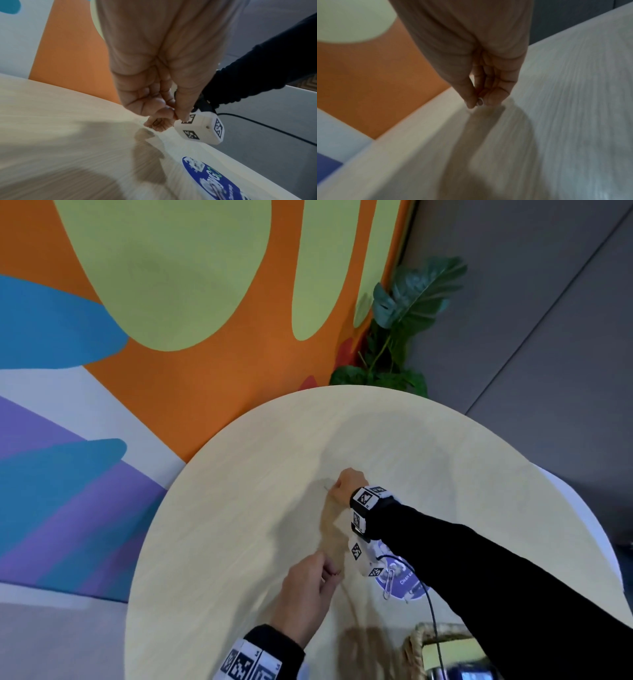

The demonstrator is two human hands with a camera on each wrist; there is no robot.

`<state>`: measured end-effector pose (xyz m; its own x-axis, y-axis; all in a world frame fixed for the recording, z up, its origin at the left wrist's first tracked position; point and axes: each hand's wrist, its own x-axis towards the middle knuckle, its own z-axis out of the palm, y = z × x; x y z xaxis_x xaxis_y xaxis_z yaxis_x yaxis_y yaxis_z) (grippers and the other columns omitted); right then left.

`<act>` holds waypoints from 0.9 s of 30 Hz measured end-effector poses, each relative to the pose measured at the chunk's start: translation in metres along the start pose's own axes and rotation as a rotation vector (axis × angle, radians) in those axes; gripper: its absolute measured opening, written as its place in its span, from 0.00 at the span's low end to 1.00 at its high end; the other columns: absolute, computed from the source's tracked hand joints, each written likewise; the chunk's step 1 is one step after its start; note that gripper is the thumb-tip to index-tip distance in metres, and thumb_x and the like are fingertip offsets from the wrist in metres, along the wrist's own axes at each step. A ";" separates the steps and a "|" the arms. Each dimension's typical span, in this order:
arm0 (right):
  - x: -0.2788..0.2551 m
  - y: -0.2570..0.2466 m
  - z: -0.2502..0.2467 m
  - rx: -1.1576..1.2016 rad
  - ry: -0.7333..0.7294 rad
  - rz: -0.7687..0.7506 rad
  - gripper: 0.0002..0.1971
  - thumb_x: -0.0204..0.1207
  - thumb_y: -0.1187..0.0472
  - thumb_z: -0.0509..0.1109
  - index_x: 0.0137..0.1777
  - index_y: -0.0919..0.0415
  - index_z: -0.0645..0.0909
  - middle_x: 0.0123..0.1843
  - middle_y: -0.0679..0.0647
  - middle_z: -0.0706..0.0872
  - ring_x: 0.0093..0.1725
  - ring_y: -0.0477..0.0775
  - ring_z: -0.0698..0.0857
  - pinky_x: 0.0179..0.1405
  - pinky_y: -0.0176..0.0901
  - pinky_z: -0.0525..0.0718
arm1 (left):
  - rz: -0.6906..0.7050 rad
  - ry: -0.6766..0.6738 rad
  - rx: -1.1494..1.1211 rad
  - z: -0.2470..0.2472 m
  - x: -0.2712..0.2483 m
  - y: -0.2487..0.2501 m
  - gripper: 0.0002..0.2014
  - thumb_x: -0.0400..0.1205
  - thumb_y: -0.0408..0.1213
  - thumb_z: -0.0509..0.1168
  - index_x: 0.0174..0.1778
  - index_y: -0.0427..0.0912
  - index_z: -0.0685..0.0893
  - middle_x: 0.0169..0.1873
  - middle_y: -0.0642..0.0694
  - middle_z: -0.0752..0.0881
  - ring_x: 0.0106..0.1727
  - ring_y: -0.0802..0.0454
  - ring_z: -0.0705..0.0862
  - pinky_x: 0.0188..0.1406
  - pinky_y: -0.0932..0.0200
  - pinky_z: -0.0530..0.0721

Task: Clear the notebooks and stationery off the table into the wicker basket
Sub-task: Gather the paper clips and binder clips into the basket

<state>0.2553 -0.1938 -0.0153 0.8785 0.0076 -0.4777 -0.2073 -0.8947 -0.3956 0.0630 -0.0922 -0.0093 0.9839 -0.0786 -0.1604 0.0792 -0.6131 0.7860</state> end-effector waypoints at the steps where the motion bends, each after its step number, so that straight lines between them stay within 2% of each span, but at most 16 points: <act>1: -0.009 0.001 -0.009 -0.006 0.000 -0.025 0.14 0.76 0.61 0.69 0.52 0.74 0.86 0.51 0.67 0.90 0.56 0.65 0.88 0.50 0.45 0.84 | -0.001 -0.007 0.000 0.000 0.000 0.004 0.07 0.79 0.37 0.67 0.39 0.52 0.75 0.35 0.56 0.80 0.32 0.62 0.75 0.37 0.64 0.75; 4: -0.051 0.005 -0.048 0.011 0.052 -0.164 0.10 0.73 0.61 0.73 0.47 0.69 0.87 0.48 0.63 0.90 0.51 0.61 0.87 0.44 0.40 0.78 | -0.009 -0.038 -0.002 0.002 0.001 0.016 0.05 0.79 0.36 0.66 0.41 0.49 0.78 0.39 0.49 0.86 0.34 0.57 0.77 0.38 0.64 0.76; 6: -0.094 0.016 -0.076 0.040 0.118 -0.268 0.08 0.72 0.61 0.75 0.47 0.65 0.85 0.44 0.59 0.88 0.43 0.57 0.83 0.43 0.40 0.76 | 0.019 -0.041 0.003 0.005 0.000 0.025 0.03 0.79 0.35 0.67 0.42 0.47 0.80 0.35 0.50 0.84 0.32 0.57 0.77 0.34 0.67 0.74; 9: -0.176 0.051 -0.105 0.047 0.185 -0.344 0.07 0.70 0.62 0.76 0.46 0.62 0.85 0.31 0.47 0.81 0.31 0.47 0.77 0.34 0.37 0.72 | 0.095 -0.051 0.047 0.011 -0.005 0.041 0.03 0.78 0.35 0.67 0.46 0.44 0.83 0.33 0.52 0.82 0.33 0.53 0.78 0.40 0.58 0.79; 11: -0.229 0.084 -0.108 0.007 0.175 -0.311 0.04 0.70 0.63 0.75 0.43 0.59 0.86 0.26 0.41 0.76 0.27 0.40 0.74 0.32 0.33 0.71 | 0.139 -0.068 0.057 0.016 -0.011 0.057 0.04 0.78 0.35 0.68 0.47 0.43 0.84 0.35 0.52 0.83 0.34 0.52 0.79 0.43 0.56 0.79; 13: -0.270 0.120 -0.095 -0.023 0.133 -0.214 0.02 0.69 0.63 0.74 0.41 0.58 0.87 0.27 0.42 0.79 0.28 0.42 0.75 0.33 0.37 0.71 | 0.183 -0.091 0.044 0.019 -0.018 0.075 0.03 0.78 0.34 0.68 0.46 0.43 0.86 0.36 0.51 0.85 0.35 0.51 0.82 0.44 0.58 0.79; 15: -0.297 0.156 -0.069 -0.111 0.045 -0.106 0.03 0.70 0.64 0.73 0.41 0.60 0.88 0.33 0.49 0.86 0.35 0.48 0.82 0.37 0.39 0.73 | 0.221 -0.133 0.023 0.024 -0.027 0.094 0.03 0.77 0.35 0.69 0.44 0.43 0.87 0.37 0.49 0.89 0.36 0.51 0.85 0.44 0.60 0.81; 17: -0.313 0.185 -0.037 -0.186 -0.057 0.015 0.06 0.74 0.64 0.70 0.43 0.65 0.88 0.42 0.57 0.91 0.44 0.55 0.88 0.44 0.42 0.80 | 0.249 -0.197 0.015 0.027 -0.038 0.112 0.01 0.76 0.36 0.70 0.41 0.45 0.86 0.35 0.52 0.88 0.35 0.55 0.85 0.42 0.65 0.80; 20: -0.321 0.209 -0.004 -0.259 -0.178 0.107 0.09 0.75 0.67 0.69 0.46 0.74 0.86 0.47 0.69 0.90 0.48 0.66 0.88 0.48 0.55 0.88 | 0.288 -0.327 0.070 0.030 -0.054 0.135 0.01 0.74 0.37 0.72 0.38 0.45 0.87 0.31 0.54 0.85 0.33 0.60 0.81 0.37 0.70 0.76; 22: -0.321 0.209 0.000 -0.308 -0.213 0.118 0.06 0.74 0.68 0.69 0.43 0.72 0.85 0.43 0.68 0.89 0.40 0.64 0.86 0.39 0.50 0.86 | 0.315 -0.411 0.153 0.035 -0.064 0.145 0.03 0.74 0.37 0.73 0.40 0.42 0.88 0.29 0.57 0.82 0.32 0.63 0.79 0.33 0.72 0.73; 23: -0.319 0.208 0.001 -0.323 -0.220 0.122 0.07 0.75 0.69 0.69 0.36 0.70 0.82 0.36 0.66 0.85 0.33 0.60 0.81 0.32 0.46 0.81 | 0.321 -0.438 0.192 0.038 -0.069 0.149 0.04 0.74 0.38 0.74 0.40 0.41 0.88 0.28 0.59 0.80 0.31 0.64 0.78 0.32 0.71 0.73; 24: -0.318 0.204 0.002 -0.337 -0.224 0.136 0.14 0.75 0.69 0.69 0.28 0.67 0.75 0.29 0.62 0.78 0.27 0.57 0.75 0.27 0.43 0.76 | 0.323 -0.465 0.235 0.041 -0.073 0.152 0.05 0.73 0.38 0.74 0.40 0.41 0.89 0.27 0.59 0.79 0.31 0.63 0.78 0.33 0.69 0.74; 25: -0.316 0.204 0.004 -0.351 -0.244 0.150 0.17 0.74 0.69 0.69 0.25 0.64 0.70 0.26 0.58 0.72 0.25 0.56 0.72 0.26 0.44 0.73 | 0.328 -0.492 0.275 0.045 -0.077 0.155 0.05 0.73 0.38 0.74 0.40 0.41 0.89 0.27 0.59 0.79 0.32 0.60 0.79 0.35 0.66 0.75; 27: -0.311 0.203 0.008 -0.406 -0.286 0.166 0.12 0.74 0.66 0.71 0.32 0.66 0.73 0.27 0.55 0.69 0.32 0.60 0.75 0.36 0.44 0.75 | 0.335 -0.548 0.357 0.053 -0.087 0.161 0.05 0.72 0.38 0.74 0.40 0.40 0.90 0.32 0.53 0.84 0.37 0.54 0.82 0.39 0.62 0.75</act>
<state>-0.0633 -0.3739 0.0467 0.6835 -0.0783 -0.7257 -0.1009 -0.9948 0.0123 -0.0188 -0.2258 0.0993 0.7178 -0.6308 -0.2946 -0.3606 -0.6989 0.6177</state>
